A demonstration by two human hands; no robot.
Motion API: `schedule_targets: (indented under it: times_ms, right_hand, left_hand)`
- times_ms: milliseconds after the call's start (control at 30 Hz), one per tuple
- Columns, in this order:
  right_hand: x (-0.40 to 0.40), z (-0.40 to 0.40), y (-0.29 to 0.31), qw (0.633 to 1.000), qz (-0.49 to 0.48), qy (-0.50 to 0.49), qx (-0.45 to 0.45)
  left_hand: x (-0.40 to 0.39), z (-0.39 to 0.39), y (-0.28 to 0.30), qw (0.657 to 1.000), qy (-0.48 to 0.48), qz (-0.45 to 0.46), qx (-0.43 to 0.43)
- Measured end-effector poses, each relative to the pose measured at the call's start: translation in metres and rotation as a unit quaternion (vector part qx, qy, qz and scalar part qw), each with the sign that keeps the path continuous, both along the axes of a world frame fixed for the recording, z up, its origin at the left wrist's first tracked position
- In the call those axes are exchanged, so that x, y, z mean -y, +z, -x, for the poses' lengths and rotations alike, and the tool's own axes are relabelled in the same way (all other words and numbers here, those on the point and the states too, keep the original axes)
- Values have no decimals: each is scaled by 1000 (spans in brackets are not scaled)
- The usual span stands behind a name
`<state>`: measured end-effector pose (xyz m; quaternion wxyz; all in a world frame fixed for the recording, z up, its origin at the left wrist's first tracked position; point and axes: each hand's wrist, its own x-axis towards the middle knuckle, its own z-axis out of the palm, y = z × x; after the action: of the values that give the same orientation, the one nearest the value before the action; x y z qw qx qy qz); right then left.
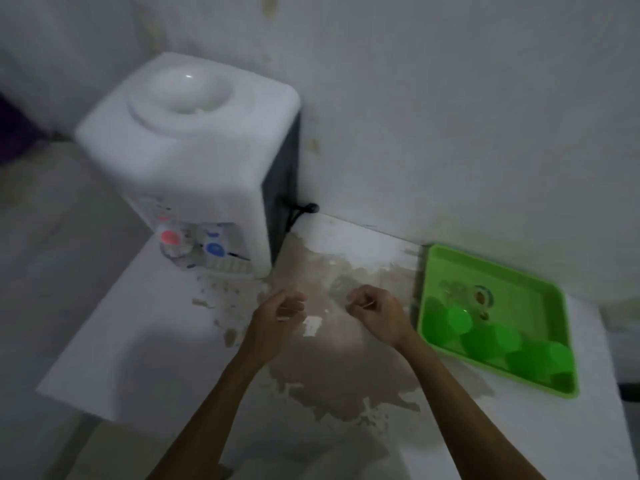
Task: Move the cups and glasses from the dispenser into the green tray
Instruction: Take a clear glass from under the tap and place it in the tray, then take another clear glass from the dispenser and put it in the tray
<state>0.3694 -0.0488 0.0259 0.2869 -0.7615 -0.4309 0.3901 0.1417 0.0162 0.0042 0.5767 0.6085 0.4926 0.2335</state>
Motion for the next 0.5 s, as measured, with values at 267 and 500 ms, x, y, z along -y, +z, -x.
schedule_targets:
  times_ms: [267, 500]
  right_hand:
    - [-79, 121, -7, 996, 15, 55, -63]
    - [-131, 181, -8, 991, 33, 83, -100]
  left_hand:
    - [-64, 141, -9, 992, 111, -24, -56]
    - [-129, 186, -15, 973, 202, -69, -89]
